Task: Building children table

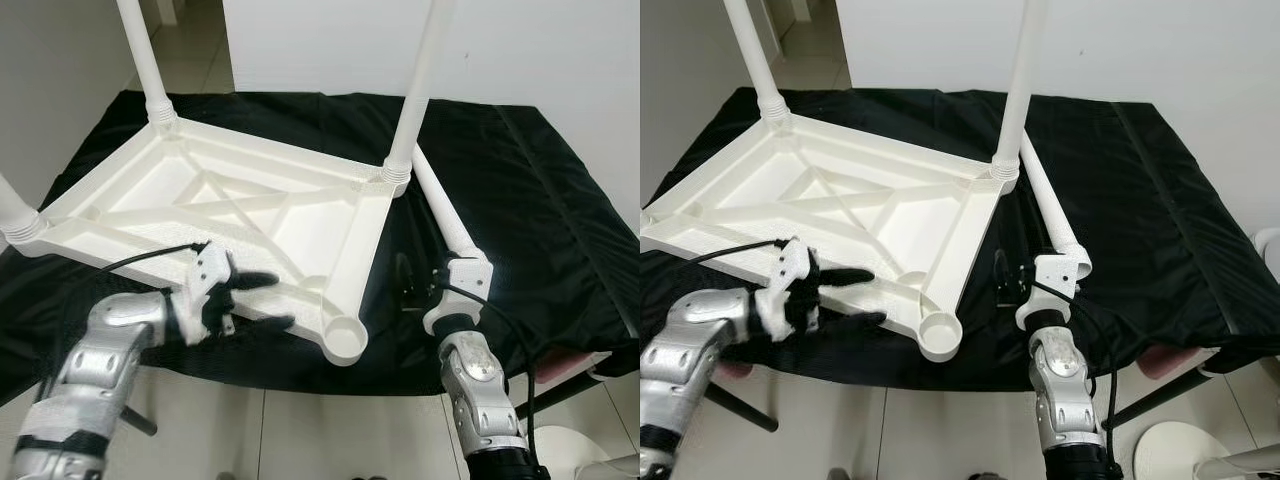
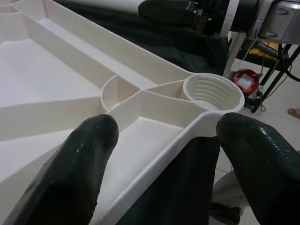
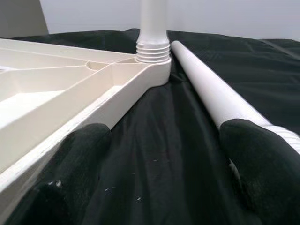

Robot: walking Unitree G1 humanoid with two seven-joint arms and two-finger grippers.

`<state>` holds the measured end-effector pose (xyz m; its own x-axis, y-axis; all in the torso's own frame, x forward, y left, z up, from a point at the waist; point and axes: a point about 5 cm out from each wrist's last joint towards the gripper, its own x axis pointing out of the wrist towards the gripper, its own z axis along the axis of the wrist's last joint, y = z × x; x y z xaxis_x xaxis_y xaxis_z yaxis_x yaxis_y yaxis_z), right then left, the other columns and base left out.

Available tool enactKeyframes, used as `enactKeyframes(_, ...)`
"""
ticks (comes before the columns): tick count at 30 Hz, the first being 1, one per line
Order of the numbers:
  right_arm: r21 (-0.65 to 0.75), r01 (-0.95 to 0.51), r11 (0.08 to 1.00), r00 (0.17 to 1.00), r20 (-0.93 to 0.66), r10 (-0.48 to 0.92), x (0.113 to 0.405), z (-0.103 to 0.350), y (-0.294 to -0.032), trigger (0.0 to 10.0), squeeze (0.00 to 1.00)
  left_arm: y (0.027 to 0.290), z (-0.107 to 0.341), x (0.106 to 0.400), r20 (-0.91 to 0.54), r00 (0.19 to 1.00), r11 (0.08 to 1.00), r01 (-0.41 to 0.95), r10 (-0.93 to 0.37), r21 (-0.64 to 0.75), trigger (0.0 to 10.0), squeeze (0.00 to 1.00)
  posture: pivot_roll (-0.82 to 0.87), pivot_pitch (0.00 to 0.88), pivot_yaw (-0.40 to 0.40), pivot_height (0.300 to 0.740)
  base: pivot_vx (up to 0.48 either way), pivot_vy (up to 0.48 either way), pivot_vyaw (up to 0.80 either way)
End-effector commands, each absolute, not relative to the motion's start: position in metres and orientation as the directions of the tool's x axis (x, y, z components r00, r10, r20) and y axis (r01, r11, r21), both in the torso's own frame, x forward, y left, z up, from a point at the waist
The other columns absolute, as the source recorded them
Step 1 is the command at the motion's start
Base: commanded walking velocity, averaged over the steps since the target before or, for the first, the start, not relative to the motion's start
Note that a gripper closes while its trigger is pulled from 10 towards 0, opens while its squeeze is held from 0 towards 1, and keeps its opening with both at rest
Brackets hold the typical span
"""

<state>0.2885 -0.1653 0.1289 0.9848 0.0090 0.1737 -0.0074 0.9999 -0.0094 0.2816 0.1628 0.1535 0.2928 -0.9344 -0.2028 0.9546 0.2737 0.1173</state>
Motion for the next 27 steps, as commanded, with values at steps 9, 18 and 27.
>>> enactKeyframes(9,-0.008,-0.012,1.0,0.986,0.167,0.014,0.29,0.127,-0.166,10.0,0.0,0.166,0.143,0.281,-0.332,0.244,0.215,0.969,-0.911,0.122,10.0,0.0,0.01,0.064,-0.009,0.74,0.0,0.0,0.0)
enactKeyframes(18,-0.003,-0.003,1.0,0.985,0.173,0.004,0.289,0.127,-0.165,10.0,0.0,0.172,0.129,0.309,-0.426,0.462,0.395,0.887,-0.778,0.24,10.0,0.0,0.0,0.074,0.004,0.74,0.0,0.0,0.0)
enactKeyframes(27,0.002,0.002,1.0,0.984,0.178,-0.003,0.291,0.129,-0.164,10.0,0.0,0.175,0.135,0.318,-0.448,0.506,0.42,0.862,-0.738,0.282,10.0,0.0,0.0,0.082,0.011,0.74,0.0,0.0,0.0)
